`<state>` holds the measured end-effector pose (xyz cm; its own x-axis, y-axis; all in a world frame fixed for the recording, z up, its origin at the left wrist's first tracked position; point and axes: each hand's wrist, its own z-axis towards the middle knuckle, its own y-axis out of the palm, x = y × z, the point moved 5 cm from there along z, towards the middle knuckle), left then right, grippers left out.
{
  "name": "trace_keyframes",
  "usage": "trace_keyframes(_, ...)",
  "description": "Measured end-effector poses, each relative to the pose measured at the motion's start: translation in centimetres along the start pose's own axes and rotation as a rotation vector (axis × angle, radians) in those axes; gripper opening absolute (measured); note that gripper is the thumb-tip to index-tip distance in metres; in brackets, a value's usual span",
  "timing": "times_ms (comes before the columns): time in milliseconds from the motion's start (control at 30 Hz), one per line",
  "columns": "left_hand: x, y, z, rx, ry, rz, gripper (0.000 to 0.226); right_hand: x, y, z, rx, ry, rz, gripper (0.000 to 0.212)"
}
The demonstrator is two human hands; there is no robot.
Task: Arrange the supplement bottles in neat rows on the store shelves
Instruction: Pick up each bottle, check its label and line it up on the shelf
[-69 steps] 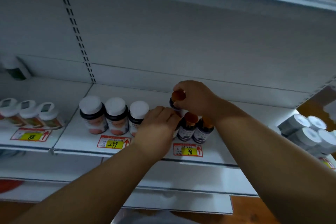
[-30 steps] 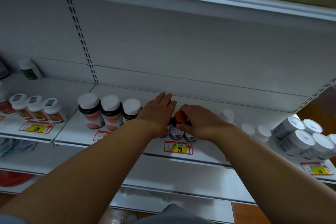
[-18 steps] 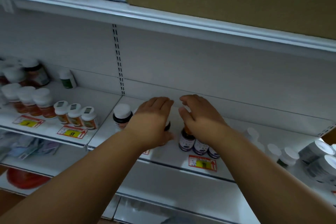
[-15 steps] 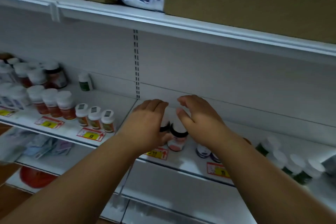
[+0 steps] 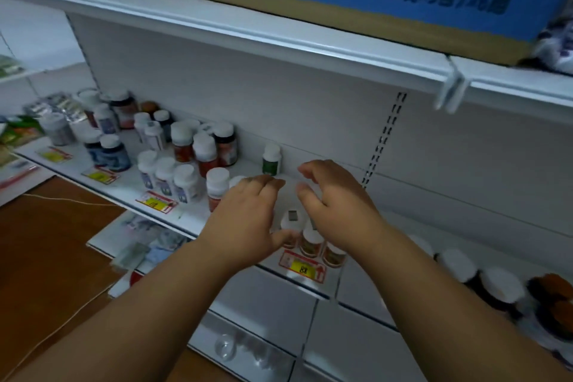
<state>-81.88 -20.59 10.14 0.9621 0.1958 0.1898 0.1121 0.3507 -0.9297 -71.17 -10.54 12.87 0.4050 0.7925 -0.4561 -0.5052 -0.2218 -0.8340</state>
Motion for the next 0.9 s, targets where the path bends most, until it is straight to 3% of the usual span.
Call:
trace_keyframes(200,-5.3,0.7,2.3,0.031,-0.107,-0.066,0.082,1.3,4.4,8.0,-0.049,-0.038,-0.011,0.036)
trace_keyframes(333,-8.6,0.5,3.5,0.045,-0.113,-0.094,0.077,3.0,8.8,14.0,-0.189,0.034,-0.119,0.043)
trace_keyframes(500,-12.5,1.3,5.8,-0.003,-0.069,-0.147,0.078,5.0,13.6,18.3,-0.359,0.088,-0.271,0.032)
trace_keyframes(600,-15.5,2.3,7.0,-0.080,-0.007,-0.170,0.077,5.7,15.0,19.4,-0.282,0.153,-0.275,0.022)
trace_keyframes(767,-19.4,2.1,8.7,-0.100,0.133,-0.185,0.069,5.7,16.1,21.0,-0.182,0.310,-0.382,0.030)
trace_keyframes(900,-20.5,2.6,9.7,-0.154,0.204,-0.284,0.063,4.0,14.5,19.4,-0.052,0.357,-0.217,0.021)
